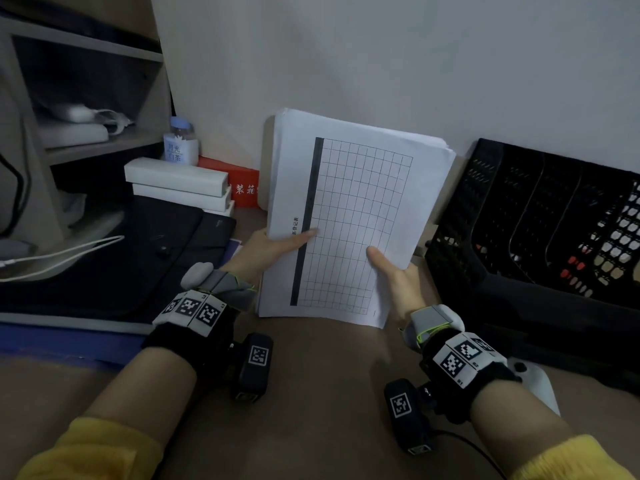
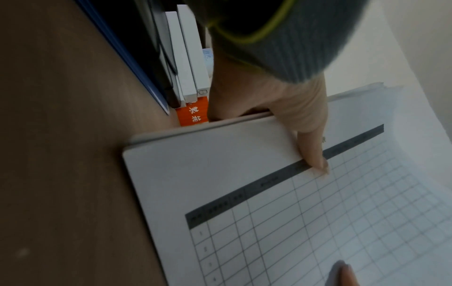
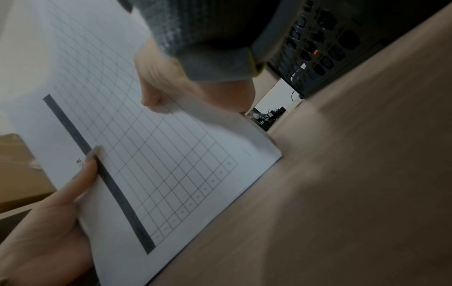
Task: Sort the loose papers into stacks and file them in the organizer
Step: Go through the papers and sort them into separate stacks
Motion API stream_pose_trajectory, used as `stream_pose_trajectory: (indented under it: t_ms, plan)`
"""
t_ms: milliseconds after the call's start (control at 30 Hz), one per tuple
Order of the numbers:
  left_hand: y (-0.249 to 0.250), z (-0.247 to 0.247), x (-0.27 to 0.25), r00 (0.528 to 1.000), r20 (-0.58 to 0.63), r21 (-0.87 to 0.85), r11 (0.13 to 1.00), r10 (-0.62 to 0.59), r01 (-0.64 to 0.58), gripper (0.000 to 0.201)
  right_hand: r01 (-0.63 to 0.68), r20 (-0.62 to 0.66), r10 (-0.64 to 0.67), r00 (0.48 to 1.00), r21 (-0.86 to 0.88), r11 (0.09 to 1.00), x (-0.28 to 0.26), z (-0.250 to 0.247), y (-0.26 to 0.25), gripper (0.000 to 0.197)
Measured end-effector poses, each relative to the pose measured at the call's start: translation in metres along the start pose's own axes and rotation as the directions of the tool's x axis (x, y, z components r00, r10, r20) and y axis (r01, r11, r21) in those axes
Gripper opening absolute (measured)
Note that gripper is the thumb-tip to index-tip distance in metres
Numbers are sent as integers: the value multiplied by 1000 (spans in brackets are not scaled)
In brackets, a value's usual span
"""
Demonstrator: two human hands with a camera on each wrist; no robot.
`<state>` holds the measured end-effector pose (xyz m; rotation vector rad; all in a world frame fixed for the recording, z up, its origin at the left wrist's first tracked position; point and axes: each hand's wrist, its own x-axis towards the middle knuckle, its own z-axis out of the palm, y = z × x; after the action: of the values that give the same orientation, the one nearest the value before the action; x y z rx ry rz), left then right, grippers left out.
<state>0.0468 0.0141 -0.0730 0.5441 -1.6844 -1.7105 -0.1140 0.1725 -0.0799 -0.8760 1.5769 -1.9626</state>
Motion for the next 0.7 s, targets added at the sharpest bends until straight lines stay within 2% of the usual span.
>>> stream_pose_trajectory:
  t_ms: [100,200,333,500,600,700]
  plan:
    - [-5,-5,-1,998,44,29,999,-36,34,33,-85,-11,85,996,-22,996,3,-3,8,38]
    - [-8,-8,2,999,26,78,996,-37,35,30,-135,-31,133,991,-69,988,6,-3,14,38]
    - [-9,-9,3,999,-44,104,995,15,-11,35,-109,-47,103,994,-139,984,6,3,15,37]
    - [-8,-21,-8,994,-102,81,996,-36,44,33,-46,-15,43,999,-237,970,3,13,12,35]
    - [-4,-33,-18,991,-120,73,996,-51,60,29,30,55,-15,998,-291,956,-3,25,8,34]
    - [-1,-50,-30,983,-152,54,992,-104,114,40,95,154,-52,987,-288,953,-13,37,4,39]
